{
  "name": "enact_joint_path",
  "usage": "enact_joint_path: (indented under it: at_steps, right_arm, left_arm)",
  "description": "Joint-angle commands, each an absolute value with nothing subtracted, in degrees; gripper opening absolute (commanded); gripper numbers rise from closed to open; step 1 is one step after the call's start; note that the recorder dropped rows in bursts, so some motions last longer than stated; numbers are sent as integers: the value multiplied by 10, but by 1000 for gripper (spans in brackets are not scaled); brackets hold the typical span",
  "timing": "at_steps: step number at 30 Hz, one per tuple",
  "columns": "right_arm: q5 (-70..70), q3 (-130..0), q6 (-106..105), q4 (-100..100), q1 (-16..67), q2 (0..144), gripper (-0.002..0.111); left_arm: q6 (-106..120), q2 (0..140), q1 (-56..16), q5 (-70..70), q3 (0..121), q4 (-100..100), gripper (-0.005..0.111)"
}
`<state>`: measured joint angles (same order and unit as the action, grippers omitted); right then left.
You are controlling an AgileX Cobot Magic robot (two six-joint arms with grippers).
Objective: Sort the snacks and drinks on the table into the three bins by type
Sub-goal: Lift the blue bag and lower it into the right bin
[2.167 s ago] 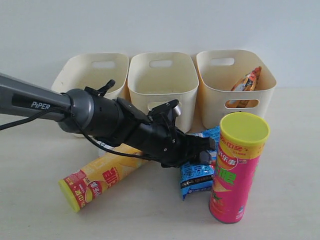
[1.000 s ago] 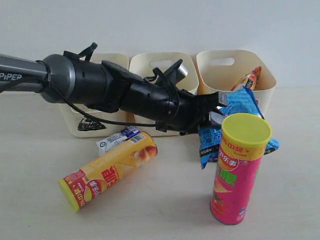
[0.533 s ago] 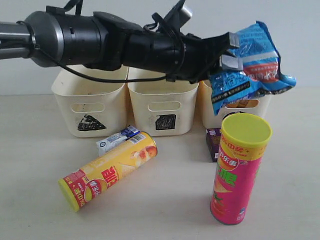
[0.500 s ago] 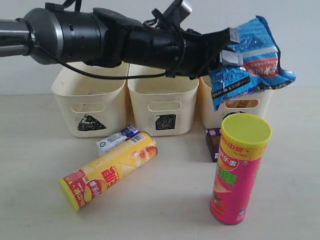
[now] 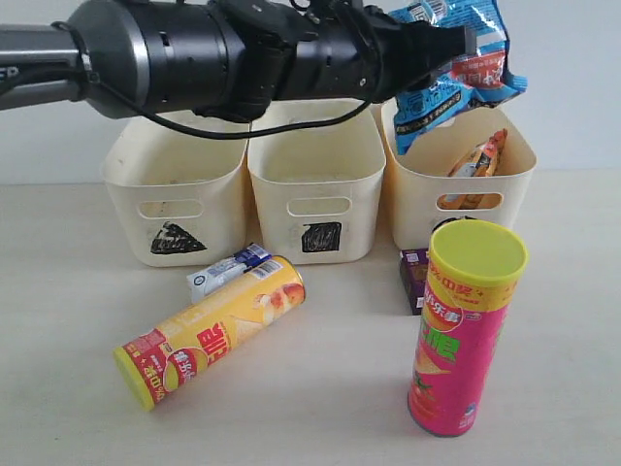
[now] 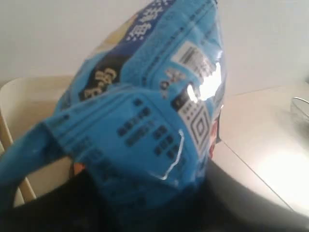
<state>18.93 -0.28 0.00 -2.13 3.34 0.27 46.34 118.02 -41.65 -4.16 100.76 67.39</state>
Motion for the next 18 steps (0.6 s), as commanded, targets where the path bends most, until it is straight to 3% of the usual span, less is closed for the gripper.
enact_joint_path:
  at_steps: [1,18]
  right_arm:
    - [184,0,0,-20,29,0,0]
    - [184,0,0,-20,29,0,0]
  left_arm:
    - [476,1204,-431,20,1030,666,4]
    - [561,1368,-443,91,1214,666,4]
